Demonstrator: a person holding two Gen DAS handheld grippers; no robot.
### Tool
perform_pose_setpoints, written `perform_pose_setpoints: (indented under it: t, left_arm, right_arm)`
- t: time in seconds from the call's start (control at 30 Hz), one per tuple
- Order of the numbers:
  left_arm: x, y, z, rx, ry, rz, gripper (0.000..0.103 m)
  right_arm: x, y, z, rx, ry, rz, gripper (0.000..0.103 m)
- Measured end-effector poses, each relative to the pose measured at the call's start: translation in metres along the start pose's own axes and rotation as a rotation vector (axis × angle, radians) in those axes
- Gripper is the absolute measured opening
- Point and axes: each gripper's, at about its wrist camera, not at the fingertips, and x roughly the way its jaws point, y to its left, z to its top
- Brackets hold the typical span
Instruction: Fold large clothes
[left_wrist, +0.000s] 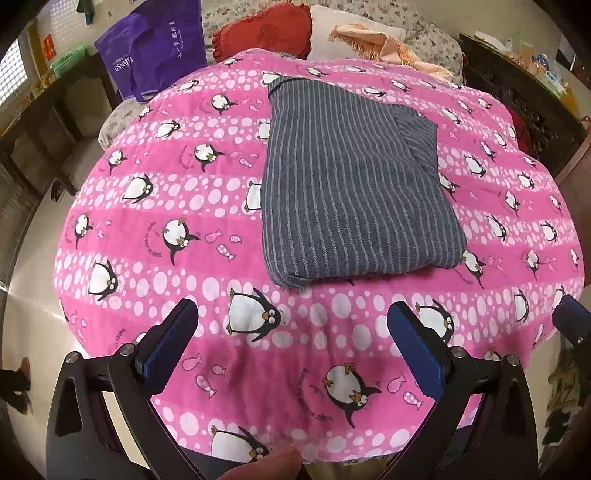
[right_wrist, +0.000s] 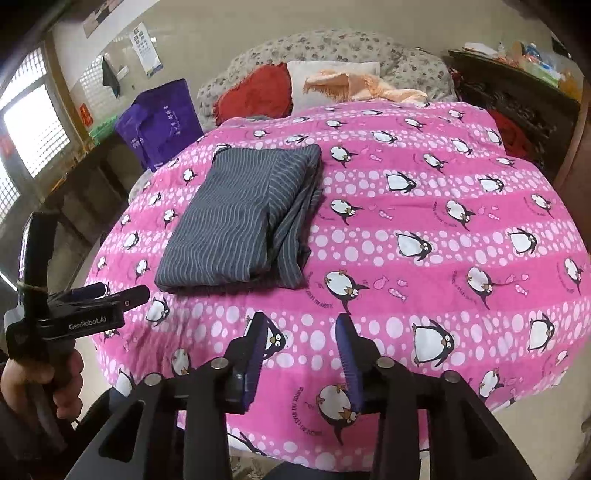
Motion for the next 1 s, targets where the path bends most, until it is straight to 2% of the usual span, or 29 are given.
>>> perform_pose_setpoints:
  t: [0.23, 1.0]
  left_arm:
    - [-0.003, -0.002, -0.001, 0.002, -0.008, 0.005, 0.103]
    - [0.014, -0.004, 0.000, 0.002, 0.024, -0.009, 0.103]
  right_arm:
    - [0.000, 0.000, -0.001, 0.000, 0.001, -0.006, 0.049]
    - [0.006, 0.006, 0.007, -0.031, 0.005, -0.016, 0.050]
